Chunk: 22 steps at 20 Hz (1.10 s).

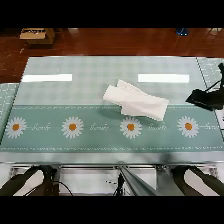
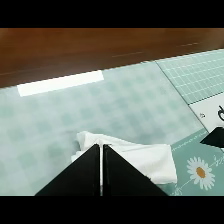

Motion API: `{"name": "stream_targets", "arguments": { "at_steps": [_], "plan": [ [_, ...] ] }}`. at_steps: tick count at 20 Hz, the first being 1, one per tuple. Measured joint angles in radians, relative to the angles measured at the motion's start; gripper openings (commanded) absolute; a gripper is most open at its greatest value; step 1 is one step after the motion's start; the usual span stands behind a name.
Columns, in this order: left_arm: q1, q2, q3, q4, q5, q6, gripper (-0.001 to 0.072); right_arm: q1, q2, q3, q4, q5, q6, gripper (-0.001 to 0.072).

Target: Fold the shirts.

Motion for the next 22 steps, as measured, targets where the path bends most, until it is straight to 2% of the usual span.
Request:
{"name": "stream_targets", "arguments": {
  "at_steps": [4, 8, 9, 10, 11, 14, 17, 22],
  "plan": [
    [0.000, -0.002, -0.005, 0.005, 0.000, -0.010, 0.0060, -0.058, -0.080, -0.146, 0.269, -0.035, -0.151, 0.0588],
    [0.000, -0.004, -0.006, 0.008, 0.000, -0.030, 0.0060, 0.023, -0.183, -0.218, 0.456, -0.103, -0.281, 0.0573],
    [0.000, -0.005, -0.006, 0.009, 0.001, -0.037, 0.0060, 0.055, -0.208, -0.225, 0.486, -0.132, -0.299, 0.0441],
    [0.000, -0.005, -0.006, 0.008, 0.001, -0.041, 0.0060, 0.093, -0.232, -0.231, 0.521, -0.164, -0.316, 0.0132],
    [0.000, -0.006, -0.006, 0.009, 0.001, -0.048, 0.0060, 0.126, -0.249, -0.235, 0.544, -0.195, -0.328, 0.0037],
    [0.000, -0.012, -0.006, 0.012, 0.001, -0.055, 0.0060, 0.189, -0.264, -0.222, 0.625, -0.236, -0.365, 0.0037],
    [0.000, -0.024, -0.018, 0.037, 0.001, -0.056, 0.0060, 0.174, -0.182, -0.143, 0.656, -0.166, -0.382, 0.0037],
    [0.000, -0.067, -0.105, 0.061, 0.003, -0.060, 0.0060, 0.039, 0.042, 0.097, 0.626, -0.046, -0.213, 0.0036]
  ]
}}
